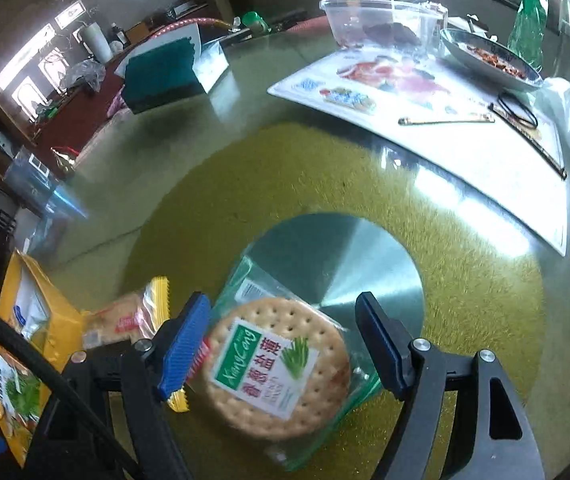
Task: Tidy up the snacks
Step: 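Grasp the round XiangCong cracker pack with right tool, then grasp the yellow-edged cracker pack with left tool while right tool holds the XiangCong pack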
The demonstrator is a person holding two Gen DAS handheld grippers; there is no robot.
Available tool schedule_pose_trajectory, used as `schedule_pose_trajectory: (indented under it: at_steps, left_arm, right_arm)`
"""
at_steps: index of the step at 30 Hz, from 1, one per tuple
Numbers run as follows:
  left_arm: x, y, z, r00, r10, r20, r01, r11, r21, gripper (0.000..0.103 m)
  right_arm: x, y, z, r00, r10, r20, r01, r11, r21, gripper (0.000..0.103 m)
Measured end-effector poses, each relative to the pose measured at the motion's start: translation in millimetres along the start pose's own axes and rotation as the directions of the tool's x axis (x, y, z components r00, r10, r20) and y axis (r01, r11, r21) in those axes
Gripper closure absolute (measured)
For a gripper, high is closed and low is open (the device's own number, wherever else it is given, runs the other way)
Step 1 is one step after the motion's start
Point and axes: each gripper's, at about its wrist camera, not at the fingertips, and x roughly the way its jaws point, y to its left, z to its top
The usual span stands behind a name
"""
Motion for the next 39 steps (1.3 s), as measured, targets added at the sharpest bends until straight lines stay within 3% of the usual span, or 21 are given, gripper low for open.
schedule_pose_trajectory:
  at_steps: [5,10,15,20,26,28,30,34,36,39]
  left_arm:
    - [5,3,1,1.0,0.001,-0.008,-0.001,1.0,-0.005,0.028]
    - [1,0,0,1.0,0.0,-0.008,0.0,1.0,-0.006,0.028]
    - [-3,-3,-1,1.0,0.019,-0.001,-0.019,1.0,0.011,0.028]
    - [3,-24,6,0.999,0.04,-0.009,-0.038,0.994,0.103,0.028]
    - [30,-54,23,0.997,0.053,-0.062,-0.032,0.955,0.295,0.028]
    - [47,-61,30,0.99,0.03,-0.135,0.02,0.934,0.356,0.028]
    - [63,-64,37,0.979,0.004,-0.204,0.076,0.921,0.381,0.028]
    - [93,-66,46,0.963,0.013,-0.268,0.099,0.911,0.4,0.028]
    - [105,-68,51,0.964,0.026,-0.263,0.087,0.908,0.409,0.028]
    - [111,-78,58,0.977,0.036,-0.209,0.071,0.872,0.485,0.028]
  right_arm:
    - [-17,13,-33,0.998,0.066,-0.022,-0.067,0.996,-0.059,0.026]
    - [-20,28,-49,1.0,-0.004,0.0,0.004,0.995,-0.096,0.025]
    - [-27,34,-72,0.99,-0.138,-0.007,0.137,0.986,-0.093,0.027]
    - [-52,23,-113,0.985,-0.172,-0.008,0.172,0.985,0.006,0.028]
    - [-86,15,-171,0.979,-0.201,0.028,0.197,0.975,0.106,0.028]
    - [-97,15,-188,0.984,-0.174,0.047,0.166,0.977,0.132,0.028]
    - [-104,14,-197,0.986,-0.159,0.057,0.15,0.978,0.144,0.028]
    - [-110,16,-209,0.987,-0.138,0.078,0.125,0.979,0.16,0.028]
    - [-110,17,-210,0.987,-0.134,0.084,0.12,0.98,0.156,0.028]
    - [-110,16,-210,0.988,-0.125,0.088,0.111,0.982,0.151,0.028]
